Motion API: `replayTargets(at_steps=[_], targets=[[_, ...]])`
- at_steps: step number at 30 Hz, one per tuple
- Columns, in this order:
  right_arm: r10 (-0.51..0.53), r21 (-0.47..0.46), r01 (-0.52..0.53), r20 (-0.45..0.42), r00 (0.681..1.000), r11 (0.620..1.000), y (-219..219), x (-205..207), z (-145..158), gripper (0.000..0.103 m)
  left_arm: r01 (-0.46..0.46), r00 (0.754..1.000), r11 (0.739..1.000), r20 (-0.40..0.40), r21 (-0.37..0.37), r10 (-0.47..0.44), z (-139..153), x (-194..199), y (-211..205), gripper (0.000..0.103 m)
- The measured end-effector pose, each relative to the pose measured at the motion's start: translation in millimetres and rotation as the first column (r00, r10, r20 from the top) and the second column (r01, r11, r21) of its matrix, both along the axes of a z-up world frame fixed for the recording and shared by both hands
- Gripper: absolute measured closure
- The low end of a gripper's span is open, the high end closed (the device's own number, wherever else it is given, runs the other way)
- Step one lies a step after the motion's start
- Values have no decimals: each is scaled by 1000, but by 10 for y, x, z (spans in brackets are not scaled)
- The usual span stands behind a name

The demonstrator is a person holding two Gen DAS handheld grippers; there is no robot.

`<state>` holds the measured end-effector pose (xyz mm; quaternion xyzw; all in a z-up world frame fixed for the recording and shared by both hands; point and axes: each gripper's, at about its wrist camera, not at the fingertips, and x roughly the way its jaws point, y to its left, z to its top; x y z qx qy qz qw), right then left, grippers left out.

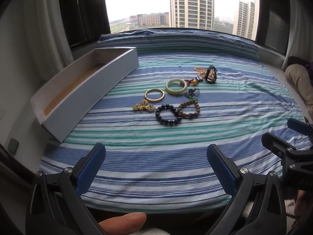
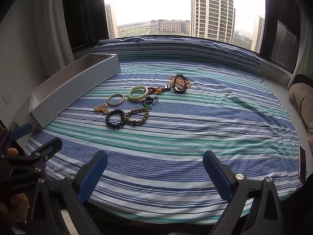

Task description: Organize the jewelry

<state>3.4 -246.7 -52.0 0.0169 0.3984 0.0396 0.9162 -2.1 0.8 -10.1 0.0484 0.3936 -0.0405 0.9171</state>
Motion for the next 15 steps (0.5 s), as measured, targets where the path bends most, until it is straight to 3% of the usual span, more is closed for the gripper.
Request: replayTargets(at_steps=[15], targets=[[1,4,-1,-8,1000,1000,-3,-2,-36,3,-3,1000,1000,-9,6,3,-20,13,2,0]])
